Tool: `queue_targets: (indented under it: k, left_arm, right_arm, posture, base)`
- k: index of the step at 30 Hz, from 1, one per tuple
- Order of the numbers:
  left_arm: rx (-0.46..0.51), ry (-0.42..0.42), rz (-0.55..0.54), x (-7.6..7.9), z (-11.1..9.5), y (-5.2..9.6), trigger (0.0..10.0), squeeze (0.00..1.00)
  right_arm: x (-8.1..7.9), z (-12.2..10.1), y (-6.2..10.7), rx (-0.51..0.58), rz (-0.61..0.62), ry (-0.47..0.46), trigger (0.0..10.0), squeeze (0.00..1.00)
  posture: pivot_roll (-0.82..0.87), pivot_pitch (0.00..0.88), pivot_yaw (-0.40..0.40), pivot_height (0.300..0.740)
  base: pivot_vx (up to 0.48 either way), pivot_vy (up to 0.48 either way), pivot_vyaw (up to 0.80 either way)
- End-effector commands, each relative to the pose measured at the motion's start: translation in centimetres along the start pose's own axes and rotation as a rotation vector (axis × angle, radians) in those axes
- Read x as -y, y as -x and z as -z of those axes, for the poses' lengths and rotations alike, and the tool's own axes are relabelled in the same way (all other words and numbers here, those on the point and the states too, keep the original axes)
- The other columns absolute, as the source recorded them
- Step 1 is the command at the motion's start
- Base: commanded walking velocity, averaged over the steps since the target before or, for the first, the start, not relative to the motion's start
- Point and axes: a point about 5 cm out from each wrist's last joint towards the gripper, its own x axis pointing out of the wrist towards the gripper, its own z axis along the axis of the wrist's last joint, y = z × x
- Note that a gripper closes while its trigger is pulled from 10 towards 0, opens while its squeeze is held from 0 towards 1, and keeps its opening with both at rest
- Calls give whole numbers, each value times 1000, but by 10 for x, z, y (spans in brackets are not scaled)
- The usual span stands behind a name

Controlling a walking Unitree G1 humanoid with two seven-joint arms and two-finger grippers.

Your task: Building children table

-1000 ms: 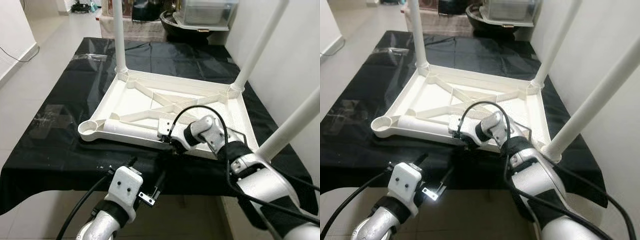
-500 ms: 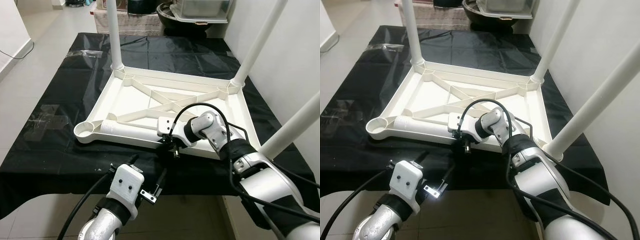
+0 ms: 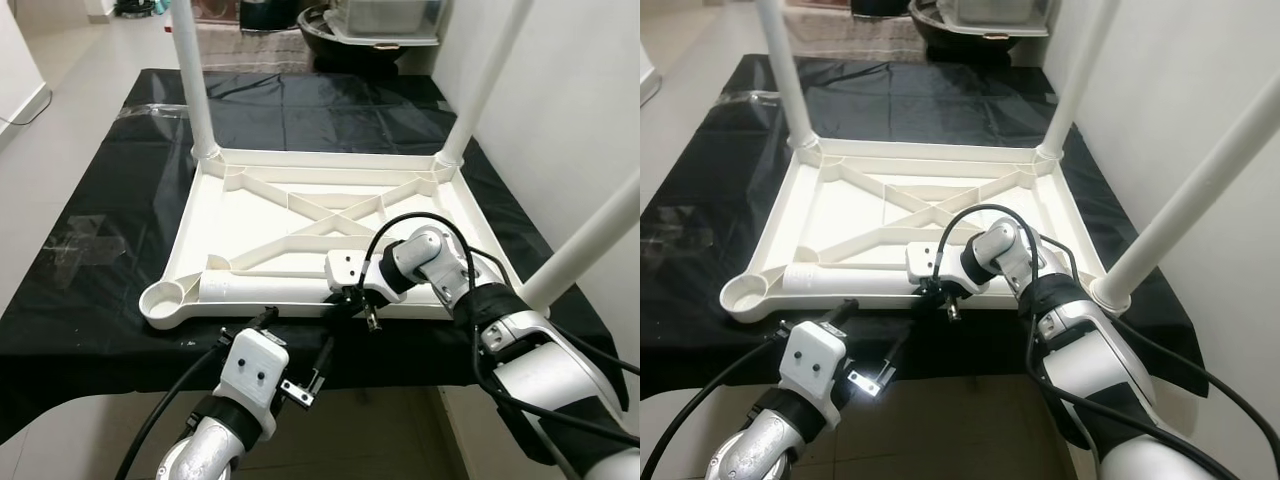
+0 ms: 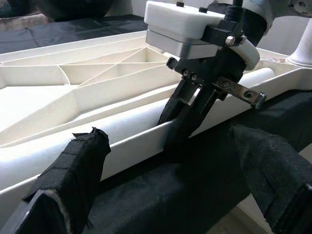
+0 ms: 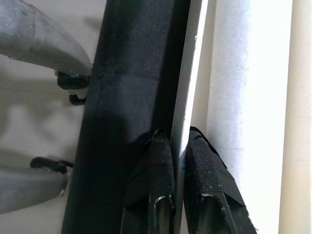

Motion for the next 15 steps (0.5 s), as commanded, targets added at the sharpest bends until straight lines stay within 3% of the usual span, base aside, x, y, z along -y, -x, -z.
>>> queue_targets:
  k: [1,4,5,9,10,13,14,15]
  left_arm:
    - [-23,6,6,3,6,1,10000,0]
    - [-24,6,6,3,6,1,10000,0]
    - [-24,7,7,3,7,0,10000,0]
    - [-26,7,9,3,8,0,10000,0]
    - [-27,6,10,2,9,0,10000,0]
    - [-29,6,10,2,9,-1,10000,0]
    - [-30,6,11,2,11,-1,10000,0]
    - [-30,6,11,2,11,-1,10000,0]
  right_arm:
    - [0,-6,-7,-17,-10,51,10000,0]
    - [1,-10,-5,16,-8,53,10000,78]
    - [3,-13,-2,55,-8,46,10000,1000]
    - [1,-14,9,84,-60,66,10000,1000]
    - [2,-14,15,79,-69,72,10000,369]
    - [2,-13,23,69,-101,73,10000,369]
    - [3,-12,36,53,-126,79,10000,0]
    - [3,-12,36,53,-126,79,10000,0]
  posture:
    - [89,132,-86,740]
    - [89,130,-86,740]
    - [87,126,-85,740]
    - [85,120,-82,740]
    - [84,110,-82,740]
    - [80,105,-81,740]
    - [76,93,-82,740]
    - [76,93,-82,740]
  base:
    - [0,0,0]
    - [0,0,0]
    - [0,0,0]
    - [0,0,0]
    - [0,0,0]
    - [0,0,0]
    - [0,0,0]
    - [0,0,0]
